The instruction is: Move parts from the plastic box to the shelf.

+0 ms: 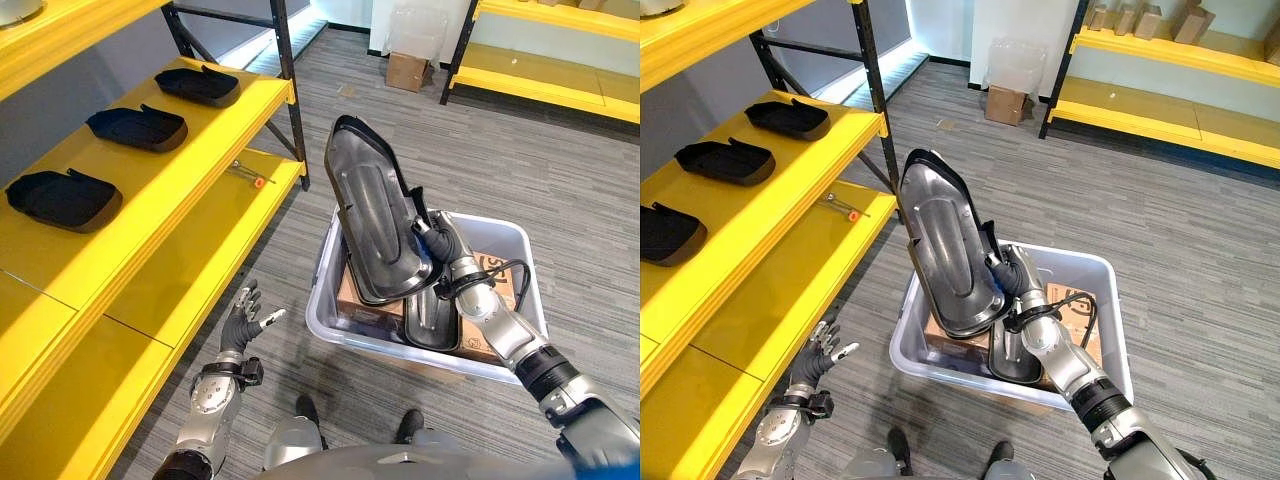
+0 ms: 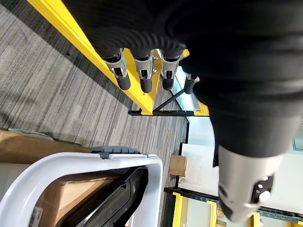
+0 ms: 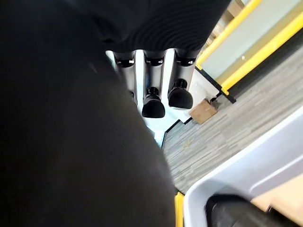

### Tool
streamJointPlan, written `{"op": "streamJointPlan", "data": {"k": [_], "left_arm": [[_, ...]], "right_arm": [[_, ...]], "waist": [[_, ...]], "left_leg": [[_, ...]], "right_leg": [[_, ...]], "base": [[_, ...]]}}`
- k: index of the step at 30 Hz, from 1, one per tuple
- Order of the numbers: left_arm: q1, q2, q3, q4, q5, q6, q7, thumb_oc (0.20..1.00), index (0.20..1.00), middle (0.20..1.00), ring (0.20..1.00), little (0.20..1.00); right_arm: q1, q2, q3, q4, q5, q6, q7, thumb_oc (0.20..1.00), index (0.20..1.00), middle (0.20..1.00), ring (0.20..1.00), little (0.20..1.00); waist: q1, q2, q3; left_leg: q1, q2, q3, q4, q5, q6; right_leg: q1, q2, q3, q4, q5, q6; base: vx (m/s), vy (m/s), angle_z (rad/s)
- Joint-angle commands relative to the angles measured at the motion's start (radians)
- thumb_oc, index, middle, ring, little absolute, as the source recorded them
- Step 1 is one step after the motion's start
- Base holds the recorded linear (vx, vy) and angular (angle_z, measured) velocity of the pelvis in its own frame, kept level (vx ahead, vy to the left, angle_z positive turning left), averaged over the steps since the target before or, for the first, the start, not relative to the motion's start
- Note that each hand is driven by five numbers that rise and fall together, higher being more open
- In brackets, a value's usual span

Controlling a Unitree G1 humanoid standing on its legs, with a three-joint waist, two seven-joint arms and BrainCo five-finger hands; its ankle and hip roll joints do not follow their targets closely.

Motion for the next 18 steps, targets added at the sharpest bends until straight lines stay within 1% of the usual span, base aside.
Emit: {"op": "streamJointPlan", "data": {"k": [1, 4, 5, 6, 8, 10, 11, 14, 18], "left_arm": [[-0.043, 0.029, -0.024, -0.042, 0.021, -0.025, 0.05, 1.0, 1.0, 1.0, 1.0, 1.0], [-0.045, 0.025, -0.024, -0.039, 0.027, -0.019, 0.059, 1.0, 1.0, 1.0, 1.0, 1.0], [-0.045, 0.016, -0.022, -0.031, 0.045, -0.011, 0.066, 1.0, 1.0, 1.0, 1.0, 1.0], [-0.044, 0.003, -0.017, -0.02, 0.064, -0.005, 0.072, 1.0, 1.0, 1.0, 1.0, 1.0], [-0.041, -0.007, -0.017, -0.015, 0.083, -0.01, 0.077, 1.0, 1.0, 1.0, 1.0, 1.0], [-0.045, -0.011, -0.016, -0.007, 0.093, -0.01, 0.082, 1.0, 1.0, 1.0, 1.0, 1.0], [-0.047, -0.017, -0.009, -0.004, 0.093, 0.001, 0.087, 1.0, 1.0, 1.0, 1.0, 1.0], [-0.042, -0.023, 0.008, -0.016, 0.087, 0.021, 0.081, 1.0, 1.0, 1.0, 1.0, 1.0], [-0.034, -0.02, 0.004, -0.02, 0.097, 0.035, 0.08, 1.0, 1.0, 1.0, 1.0, 1.0]], "right_arm": [[-0.096, 0.014, 0.004, -0.089, 0.043, -0.042, -0.005, 0.2, 0.2, 0.2, 0.2, 0.2], [-0.092, 0.01, 0.004, -0.094, 0.049, -0.041, -0.004, 0.2, 0.2, 0.2, 0.2, 0.2], [-0.079, 0.003, 0.001, -0.099, 0.051, -0.048, -0.005, 0.2, 0.2, 0.2, 0.2, 0.2], [-0.06, -0.007, -0.002, -0.113, 0.056, -0.048, -0.005, 0.2, 0.2, 0.2, 0.2, 0.2], [-0.05, -0.014, -0.002, -0.122, 0.056, -0.048, -0.01, 0.2, 0.2, 0.2, 0.2, 0.2], [-0.034, -0.017, -0.011, -0.125, 0.051, -0.054, -0.005, 0.2, 0.2, 0.2, 0.2, 0.2], [-0.021, -0.023, -0.013, -0.124, 0.055, -0.06, -0.003, 0.2, 0.2, 0.2, 0.2, 0.2], [0.005, -0.029, -0.013, -0.136, 0.048, -0.07, -0.006, 0.2, 0.2, 0.2, 0.2, 0.2], [0.008, -0.026, -0.016, -0.132, 0.069, -0.062, 0.009, 0.2, 0.2, 0.2, 0.2, 0.2]], "waist": [[0.017, -0.004, -0.016], [0.01, -0.008, -0.016], [0.001, -0.016, -0.017], [-0.008, -0.025, -0.018], [-0.014, -0.03, -0.019], [-0.018, -0.036, -0.021], [-0.018, -0.038, -0.024], [-0.02, -0.035, -0.034], [-0.02, -0.028, -0.042]], "left_leg": [[-0.008, -0.032, -0.048, 0.006, -0.052, 0.008], [-0.01, -0.038, -0.055, 0.007, -0.053, 0.005], [-0.016, -0.048, -0.068, 0.008, -0.053, 0.001], [-0.039, -0.051, -0.072, 0.01, -0.027, -0.002], [-0.046, -0.055, -0.082, 0.006, -0.017, -0.009], [-0.064, -0.062, -0.103, 0.015, -0.016, -0.015], [-0.07, -0.062, -0.116, 0.021, -0.017, -0.018], [-0.065, -0.06, -0.14, 0.018, -0.016, -0.025], [-0.062, -0.06, -0.159, 0.017, -0.019, -0.028]], "right_leg": [[-0.003, 0.006, -0.009, 0.107, -0.081, 0.066], [0.004, 0.037, 0.012, 0.09, -0.088, 0.049], [0.016, 0.08, 0.047, 0.07, -0.102, 0.029], [0.023, 0.131, 0.083, 0.042, -0.095, 0.002], [0.035, 0.157, 0.112, 0.017, -0.093, -0.006], [0.048, 0.161, 0.136, -0.017, -0.084, -0.009], [0.059, 0.161, 0.142, -0.038, -0.078, -0.012], [0.07, 0.155, 0.147, -0.068, -0.063, -0.009], [0.072, 0.154, 0.149, -0.075, -0.063, -0.014]], "base": [[0.01, -0.033, -0.13], [0.02, -0.034, 0.03], [-0.01, -0.13, 0.18], [-0.01, -0.138, 0.3], [0.0, -0.11, 0.52], [0.02, -0.118, 0.38], [0.0, -0.143, 0.29], [-0.01, -0.131, 0.2], [-0.01, -0.106, 0.05]]}}
